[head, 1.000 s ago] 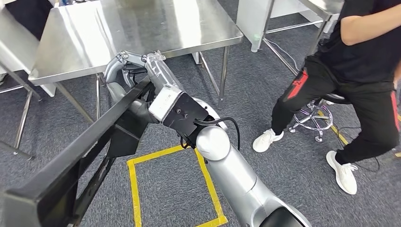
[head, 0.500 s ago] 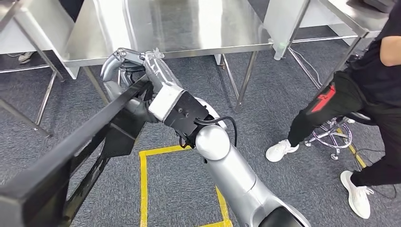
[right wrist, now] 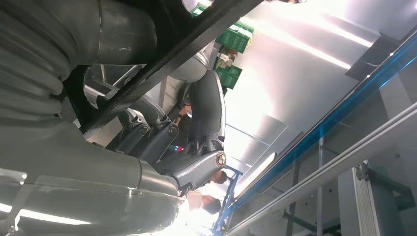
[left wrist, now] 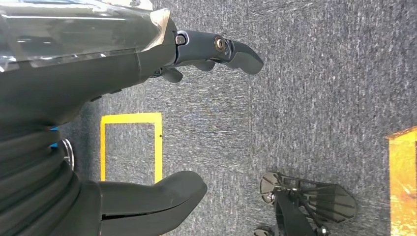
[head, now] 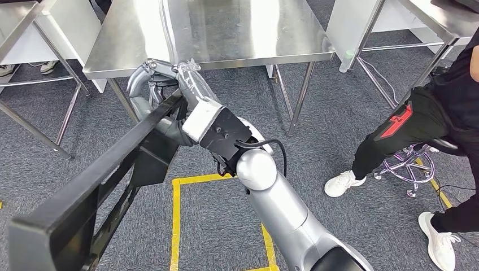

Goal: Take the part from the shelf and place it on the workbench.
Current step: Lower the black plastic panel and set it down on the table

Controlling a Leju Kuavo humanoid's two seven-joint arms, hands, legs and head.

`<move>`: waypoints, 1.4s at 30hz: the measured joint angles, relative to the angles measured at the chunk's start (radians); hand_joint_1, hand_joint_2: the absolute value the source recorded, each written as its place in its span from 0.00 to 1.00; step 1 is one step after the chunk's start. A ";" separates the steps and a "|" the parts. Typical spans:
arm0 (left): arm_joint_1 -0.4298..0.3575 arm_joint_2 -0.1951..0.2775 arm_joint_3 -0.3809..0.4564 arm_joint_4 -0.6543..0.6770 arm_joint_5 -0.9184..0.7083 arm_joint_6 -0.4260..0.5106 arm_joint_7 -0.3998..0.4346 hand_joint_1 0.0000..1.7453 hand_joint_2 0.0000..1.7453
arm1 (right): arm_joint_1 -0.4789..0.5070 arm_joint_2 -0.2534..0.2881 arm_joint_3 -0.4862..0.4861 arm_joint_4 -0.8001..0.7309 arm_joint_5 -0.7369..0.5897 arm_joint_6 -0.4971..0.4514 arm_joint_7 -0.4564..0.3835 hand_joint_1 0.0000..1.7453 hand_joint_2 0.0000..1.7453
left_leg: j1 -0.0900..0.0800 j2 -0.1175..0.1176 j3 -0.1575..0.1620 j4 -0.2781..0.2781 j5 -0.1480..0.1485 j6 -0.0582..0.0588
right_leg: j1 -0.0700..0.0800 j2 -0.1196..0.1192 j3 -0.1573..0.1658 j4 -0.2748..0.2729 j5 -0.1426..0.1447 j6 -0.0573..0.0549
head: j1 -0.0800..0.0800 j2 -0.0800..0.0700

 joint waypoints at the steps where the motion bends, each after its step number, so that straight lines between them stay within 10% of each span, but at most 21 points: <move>1: 0.000 0.000 0.000 0.000 -0.001 0.000 0.003 0.00 1.00 | 0.000 0.000 0.000 0.000 0.000 0.000 0.000 1.00 1.00 | 0.000 0.000 0.000 -0.001 0.000 -0.001 | 0.000 0.000 0.000 0.000 0.000 -0.001 | 0.000 0.000; 11: 0.000 0.002 -0.001 0.000 -0.009 -0.001 0.017 0.00 1.00 | 0.000 0.008 0.000 -0.001 0.000 -0.001 0.000 1.00 1.00 | 0.000 0.002 0.008 -0.016 0.002 0.003 | -0.002 -0.001 -0.003 0.004 -0.006 0.001 | 0.000 0.000; 17: 0.001 0.002 -0.001 0.000 -0.008 -0.002 0.022 0.00 1.00 | 0.006 0.001 0.001 0.000 -0.001 -0.002 0.000 1.00 1.00 | 0.008 0.004 0.020 -0.031 0.009 0.006 | -0.006 -0.001 -0.135 0.265 -0.104 0.006 | 0.002 0.000; 21: 0.002 0.001 -0.001 0.000 -0.008 -0.003 0.023 0.00 1.00 | 0.008 -0.001 0.001 0.000 0.000 -0.002 0.000 1.00 1.00 | 0.012 0.000 0.021 -0.022 0.000 -0.010 | -0.015 0.000 -0.028 0.046 -0.014 0.036 | 0.003 0.000; 27: 0.003 0.001 -0.001 0.000 -0.008 0.013 0.030 0.00 1.00 | 0.009 -0.003 0.000 -0.001 0.000 -0.002 -0.004 1.00 1.00 | 0.016 0.005 0.005 0.011 -0.023 -0.042 | -0.014 0.004 0.006 -0.008 0.003 -0.014 | 0.001 0.000; 32: 0.004 -0.002 -0.001 0.000 -0.008 0.023 0.033 0.00 1.00 | 0.015 -0.005 0.000 0.000 0.000 -0.002 -0.010 1.00 1.00 | 0.018 0.018 -0.145 0.284 -0.121 -0.050 | -0.010 0.000 0.017 -0.009 -0.007 -0.035 | 0.001 0.000; 37: 0.002 -0.002 -0.002 0.000 -0.010 0.028 0.034 0.00 1.00 | 0.016 -0.005 -0.001 -0.001 0.001 -0.002 -0.013 1.00 1.00 | 0.011 0.025 -0.032 0.039 0.004 -0.028 | -0.002 0.000 0.038 -0.009 -0.027 -0.026 | 0.001 0.000; 42: 0.002 -0.004 -0.008 0.000 -0.010 0.030 0.035 0.00 1.00 | 0.015 -0.006 -0.003 -0.001 0.001 -0.002 -0.014 1.00 1.00 | 0.003 0.022 0.012 -0.010 -0.008 -0.003 | -0.001 -0.002 0.042 0.015 -0.035 0.001 | 0.002 0.000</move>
